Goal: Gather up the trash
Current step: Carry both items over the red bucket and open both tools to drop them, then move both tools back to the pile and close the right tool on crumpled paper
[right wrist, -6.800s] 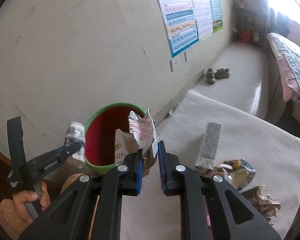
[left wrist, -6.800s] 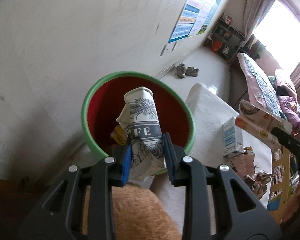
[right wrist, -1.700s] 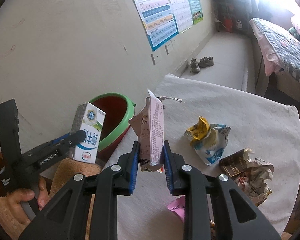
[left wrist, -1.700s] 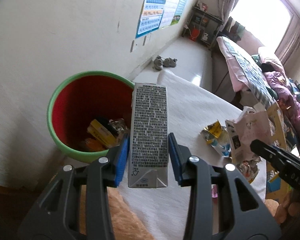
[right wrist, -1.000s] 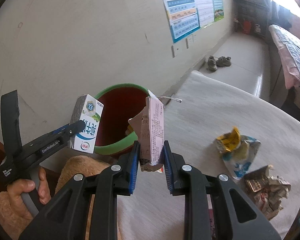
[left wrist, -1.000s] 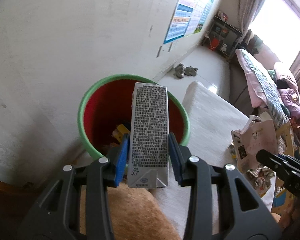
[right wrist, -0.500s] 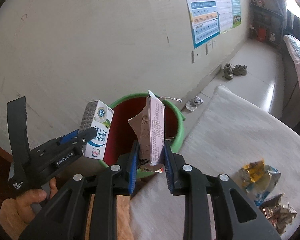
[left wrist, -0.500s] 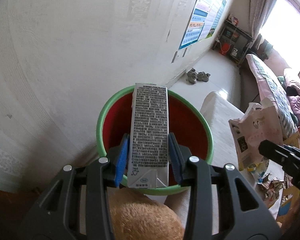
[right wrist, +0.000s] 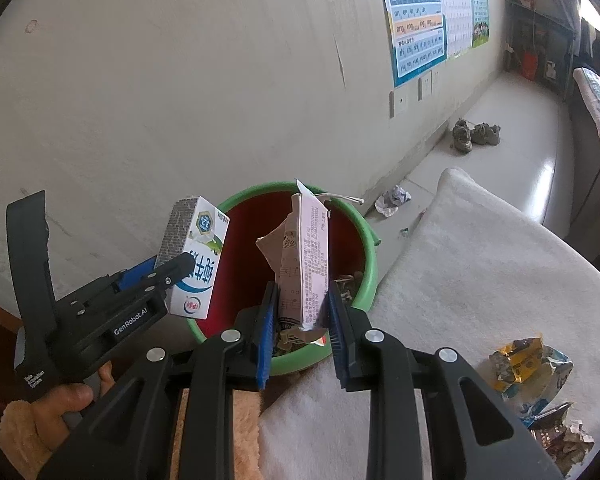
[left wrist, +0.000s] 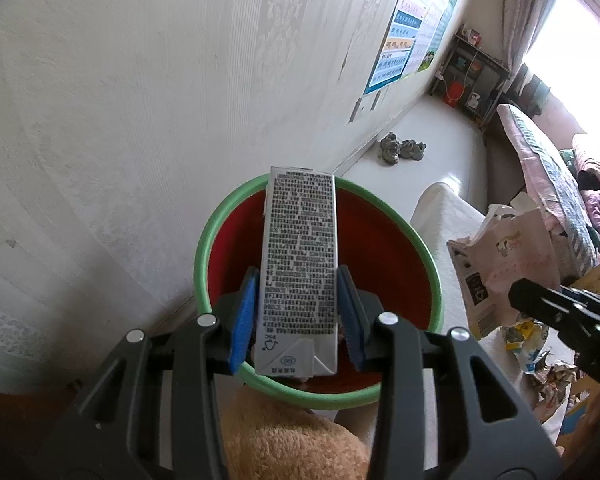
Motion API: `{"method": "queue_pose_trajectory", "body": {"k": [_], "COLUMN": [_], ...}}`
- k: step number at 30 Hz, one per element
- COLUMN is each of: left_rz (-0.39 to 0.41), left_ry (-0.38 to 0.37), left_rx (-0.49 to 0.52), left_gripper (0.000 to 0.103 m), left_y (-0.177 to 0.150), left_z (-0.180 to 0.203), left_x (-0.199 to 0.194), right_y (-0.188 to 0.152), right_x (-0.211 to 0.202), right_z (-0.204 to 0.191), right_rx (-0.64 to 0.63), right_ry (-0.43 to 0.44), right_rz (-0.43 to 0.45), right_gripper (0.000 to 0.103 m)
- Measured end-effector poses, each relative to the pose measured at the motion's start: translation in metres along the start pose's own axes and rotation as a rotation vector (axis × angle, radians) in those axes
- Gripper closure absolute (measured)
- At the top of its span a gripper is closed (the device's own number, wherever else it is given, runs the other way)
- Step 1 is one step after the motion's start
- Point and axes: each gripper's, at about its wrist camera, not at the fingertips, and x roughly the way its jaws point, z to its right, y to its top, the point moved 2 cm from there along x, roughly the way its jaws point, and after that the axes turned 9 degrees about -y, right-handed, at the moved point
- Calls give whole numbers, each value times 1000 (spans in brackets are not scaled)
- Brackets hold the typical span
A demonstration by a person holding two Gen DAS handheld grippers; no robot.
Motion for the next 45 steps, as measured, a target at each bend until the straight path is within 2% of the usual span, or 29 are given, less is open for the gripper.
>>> {"method": "queue_pose_trajectory", "body": {"k": [7, 9, 11, 12, 18, 23, 27, 30, 36, 41, 45], "left_rz": [-8, -8, -1, 10, -10, -25, -43, -58, -100, -146, -195], "left_ry": [10, 14, 28, 30, 32, 10, -4, -17, -53, -109, -190], "left_rx": [4, 3, -6, -13, -12, 3, 32, 52, 116, 208, 289], "left_gripper": [66, 65, 42, 42, 42, 42, 42, 42, 42, 42, 42], "left_y": [2, 2, 1, 1, -8, -15, -24, -29, -46, -63, -81], "left_z": [1, 1, 0, -1, -1, 9, 23, 35, 72, 120, 168], "left_x": [8, 9, 11, 10, 8, 3, 0, 1, 5, 13, 18], "right_y": [7, 7, 9, 9, 3, -15, -39, -66, -133, -191, -214], "right_x": [9, 9, 9, 9, 3, -16, -36, -54, -84, -93, -85], "right_z": [-3, -4, -4, -4, 0, 17, 53, 100, 204, 267, 275], "right_rx": [3, 5, 13, 16, 37, 45, 76, 142, 339, 555, 620], "right_ry": [3, 6, 12, 13, 15, -11, -75, -175, -403, -399, -325], "right_rz": [-9, -6, 0, 4, 3, 17, 23, 24, -10, -75, -100], "right_gripper": [79, 74, 65, 60, 60, 54, 51, 41, 37, 31, 27]}}
